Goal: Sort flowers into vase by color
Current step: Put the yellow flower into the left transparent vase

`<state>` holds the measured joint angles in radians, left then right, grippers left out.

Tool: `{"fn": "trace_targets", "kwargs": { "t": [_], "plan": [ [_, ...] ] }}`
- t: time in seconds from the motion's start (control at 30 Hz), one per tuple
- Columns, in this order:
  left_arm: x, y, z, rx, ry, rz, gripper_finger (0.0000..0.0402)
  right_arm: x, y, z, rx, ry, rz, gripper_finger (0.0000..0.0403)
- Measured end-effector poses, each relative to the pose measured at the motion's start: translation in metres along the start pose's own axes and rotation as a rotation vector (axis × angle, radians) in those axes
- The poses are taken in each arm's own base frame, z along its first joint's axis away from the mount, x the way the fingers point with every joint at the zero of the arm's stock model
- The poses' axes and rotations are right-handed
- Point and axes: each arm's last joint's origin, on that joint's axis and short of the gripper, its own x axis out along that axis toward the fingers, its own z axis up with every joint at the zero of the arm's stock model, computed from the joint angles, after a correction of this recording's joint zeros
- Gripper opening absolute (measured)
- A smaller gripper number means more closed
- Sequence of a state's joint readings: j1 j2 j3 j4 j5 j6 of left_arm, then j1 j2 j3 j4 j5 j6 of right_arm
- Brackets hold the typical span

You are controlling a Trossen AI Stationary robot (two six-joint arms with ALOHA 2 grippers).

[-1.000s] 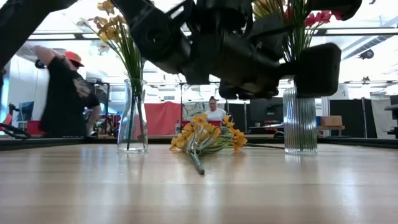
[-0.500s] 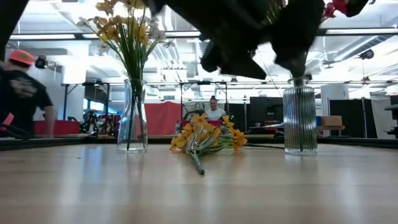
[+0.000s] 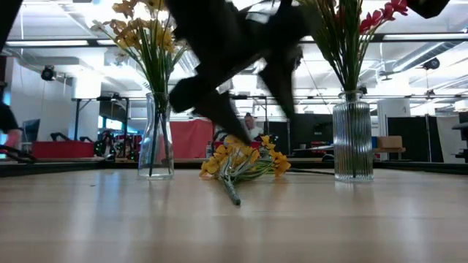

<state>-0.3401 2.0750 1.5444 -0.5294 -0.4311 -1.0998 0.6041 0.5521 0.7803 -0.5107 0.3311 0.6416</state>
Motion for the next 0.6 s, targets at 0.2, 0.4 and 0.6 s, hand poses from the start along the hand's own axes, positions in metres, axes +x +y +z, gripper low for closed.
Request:
{"fn": "trace_targets", "kwargs": {
  "t": [0.2,0.4,0.6],
  "plan": [
    [0.004,0.013,-0.008,-0.107,0.052,0.137,0.0285,0.001,0.001,-0.003,0.007,0.052,0.032,0.0222],
    [0.003,0.020,-0.011,-0.168,0.020,0.208,0.0273,0.004,0.002,-0.004,0.002,0.089,0.062,0.0221],
    [0.011,0.024,-0.016,-0.190,-0.011,0.240,0.0263,0.004,0.003,-0.005,-0.004,0.102,0.078,0.0221]
  ]
}}
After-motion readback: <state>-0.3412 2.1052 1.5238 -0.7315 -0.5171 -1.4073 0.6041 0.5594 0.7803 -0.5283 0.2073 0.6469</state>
